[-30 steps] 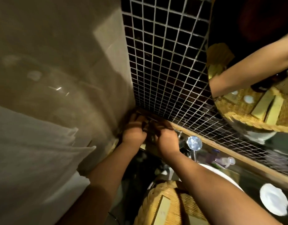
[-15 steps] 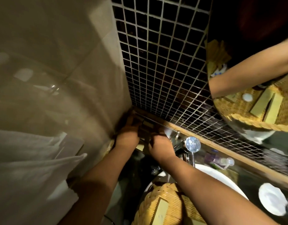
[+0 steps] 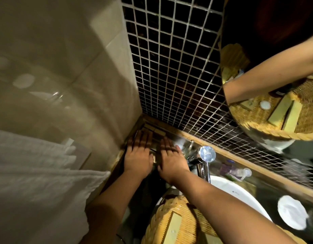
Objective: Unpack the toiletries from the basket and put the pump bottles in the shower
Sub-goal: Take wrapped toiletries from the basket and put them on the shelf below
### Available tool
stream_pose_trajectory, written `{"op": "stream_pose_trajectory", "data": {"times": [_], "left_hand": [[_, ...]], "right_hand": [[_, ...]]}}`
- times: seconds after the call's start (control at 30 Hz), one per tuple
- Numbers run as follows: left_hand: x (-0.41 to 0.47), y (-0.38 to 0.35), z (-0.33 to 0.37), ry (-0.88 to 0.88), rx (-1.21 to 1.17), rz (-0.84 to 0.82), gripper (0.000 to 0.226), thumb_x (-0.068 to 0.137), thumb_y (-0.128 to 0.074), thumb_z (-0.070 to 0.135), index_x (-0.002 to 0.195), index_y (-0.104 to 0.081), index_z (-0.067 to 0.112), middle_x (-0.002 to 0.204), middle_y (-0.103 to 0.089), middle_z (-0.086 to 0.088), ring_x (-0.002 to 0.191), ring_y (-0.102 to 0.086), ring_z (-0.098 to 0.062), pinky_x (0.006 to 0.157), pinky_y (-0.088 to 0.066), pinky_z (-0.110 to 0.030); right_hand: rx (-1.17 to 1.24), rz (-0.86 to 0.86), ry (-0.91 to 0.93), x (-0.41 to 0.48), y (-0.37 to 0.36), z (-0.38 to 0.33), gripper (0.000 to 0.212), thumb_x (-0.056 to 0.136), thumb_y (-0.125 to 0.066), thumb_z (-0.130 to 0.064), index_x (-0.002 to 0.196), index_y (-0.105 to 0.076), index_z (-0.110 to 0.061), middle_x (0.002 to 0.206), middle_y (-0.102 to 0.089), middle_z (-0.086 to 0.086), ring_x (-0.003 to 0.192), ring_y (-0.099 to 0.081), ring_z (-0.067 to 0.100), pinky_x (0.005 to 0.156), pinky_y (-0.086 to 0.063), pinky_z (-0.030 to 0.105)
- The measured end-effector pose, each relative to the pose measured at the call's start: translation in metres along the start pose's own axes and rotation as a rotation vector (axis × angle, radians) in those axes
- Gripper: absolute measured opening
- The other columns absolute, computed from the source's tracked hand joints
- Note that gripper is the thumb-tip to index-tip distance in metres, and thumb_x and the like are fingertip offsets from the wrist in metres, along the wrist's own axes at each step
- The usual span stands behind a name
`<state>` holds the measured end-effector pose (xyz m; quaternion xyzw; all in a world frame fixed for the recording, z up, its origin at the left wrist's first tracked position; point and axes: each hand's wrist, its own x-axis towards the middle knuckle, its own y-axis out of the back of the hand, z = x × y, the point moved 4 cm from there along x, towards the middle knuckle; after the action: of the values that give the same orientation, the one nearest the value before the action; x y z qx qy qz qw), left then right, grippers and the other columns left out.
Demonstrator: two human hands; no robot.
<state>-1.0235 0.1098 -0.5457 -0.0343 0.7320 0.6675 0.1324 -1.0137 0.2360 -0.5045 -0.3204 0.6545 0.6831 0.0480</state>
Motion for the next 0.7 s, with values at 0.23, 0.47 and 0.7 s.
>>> {"op": "stream_pose_trajectory", "data": {"times": [0.23,0.47,0.7], "left_hand": [[0.001,0.006,-0.004,-0.012,0.018,-0.031,0.053,0.099,-0.035,0.043,0.146,-0.043,0.019,0.153,-0.043,-0.005,0.143,-0.032,-0.026,0.117,-0.006,-0.047],[-0.001,0.008,-0.007,0.03,0.0,-0.043,0.05,0.096,-0.04,0.044,0.14,-0.051,0.023,0.145,-0.052,-0.003,0.135,-0.043,-0.024,0.116,-0.014,-0.045],[-0.02,0.035,-0.015,0.033,-0.085,-0.005,0.059,0.098,-0.035,0.047,0.154,-0.025,0.033,0.159,-0.032,-0.007,0.143,-0.029,-0.032,0.112,-0.027,-0.047]], "right_hand": [[0.05,0.061,-0.049,0.015,-0.006,0.003,0.081,0.098,-0.035,-0.045,0.156,0.007,-0.008,0.162,0.02,0.015,0.15,0.019,0.029,0.123,0.002,0.049],[0.06,0.029,-0.083,0.023,-0.006,0.008,0.082,0.099,-0.03,-0.053,0.157,0.01,-0.01,0.163,0.02,0.006,0.15,0.018,0.023,0.123,0.003,0.044],[0.219,0.162,-0.106,-0.013,0.007,0.008,0.073,0.103,-0.028,-0.044,0.158,0.003,-0.007,0.164,0.015,0.011,0.152,0.013,0.024,0.123,0.003,0.042]]}}
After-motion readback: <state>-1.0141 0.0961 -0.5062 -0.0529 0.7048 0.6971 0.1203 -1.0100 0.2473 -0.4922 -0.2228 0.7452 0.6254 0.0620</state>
